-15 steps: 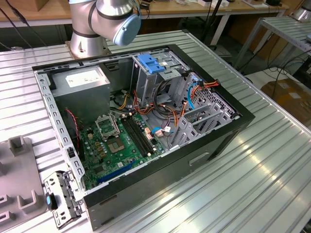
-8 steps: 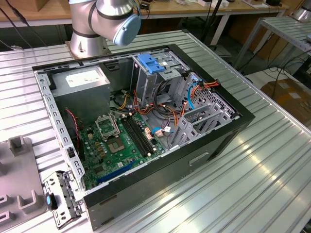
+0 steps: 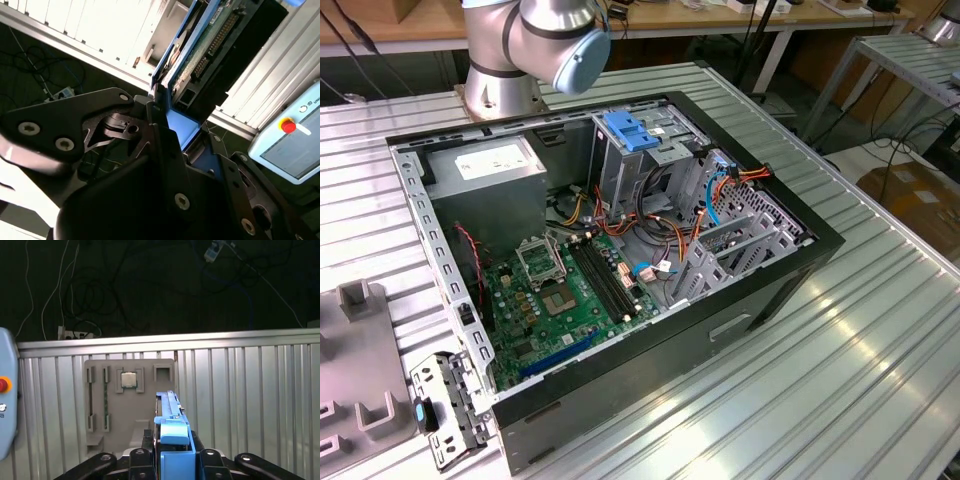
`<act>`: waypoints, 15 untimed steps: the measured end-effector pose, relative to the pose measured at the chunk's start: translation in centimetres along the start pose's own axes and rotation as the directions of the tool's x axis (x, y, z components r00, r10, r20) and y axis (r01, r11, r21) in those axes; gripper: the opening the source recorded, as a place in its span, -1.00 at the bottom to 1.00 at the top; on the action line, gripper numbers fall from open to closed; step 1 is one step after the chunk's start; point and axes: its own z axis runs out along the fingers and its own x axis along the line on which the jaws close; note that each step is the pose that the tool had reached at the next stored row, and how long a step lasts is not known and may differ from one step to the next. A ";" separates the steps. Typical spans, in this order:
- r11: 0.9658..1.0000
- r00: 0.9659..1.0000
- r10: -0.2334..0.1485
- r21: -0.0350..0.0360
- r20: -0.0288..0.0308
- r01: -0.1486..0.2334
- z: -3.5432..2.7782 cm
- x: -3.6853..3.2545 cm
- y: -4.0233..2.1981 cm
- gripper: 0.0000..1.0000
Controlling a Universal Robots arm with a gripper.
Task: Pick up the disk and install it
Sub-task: 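Pick up the disk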
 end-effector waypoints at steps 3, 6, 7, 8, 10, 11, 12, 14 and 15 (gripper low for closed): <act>1.000 1.000 0.000 0.000 0.000 0.000 0.02 -0.06 -1.08 -0.25; 1.000 1.000 0.000 0.000 0.000 0.000 0.03 -0.09 -1.63 -0.25; 1.000 1.000 0.000 0.000 0.000 0.000 0.04 -0.11 -2.01 -0.25; 1.000 1.000 0.000 0.000 0.000 0.000 0.04 -0.13 -2.35 -0.25; 1.000 1.000 0.000 0.000 0.000 0.000 0.06 -0.18 -3.28 -0.25; 1.000 1.000 0.000 0.000 0.000 0.000 0.07 -0.21 -3.82 -0.25; 1.000 1.000 0.000 0.000 0.000 0.000 0.08 -0.22 -4.31 -0.25; 1.000 1.000 0.000 0.000 0.000 0.000 0.08 -0.10 -4.73 -0.25; 1.000 1.000 0.000 0.000 0.000 0.000 0.09 -0.02 -4.85 -0.25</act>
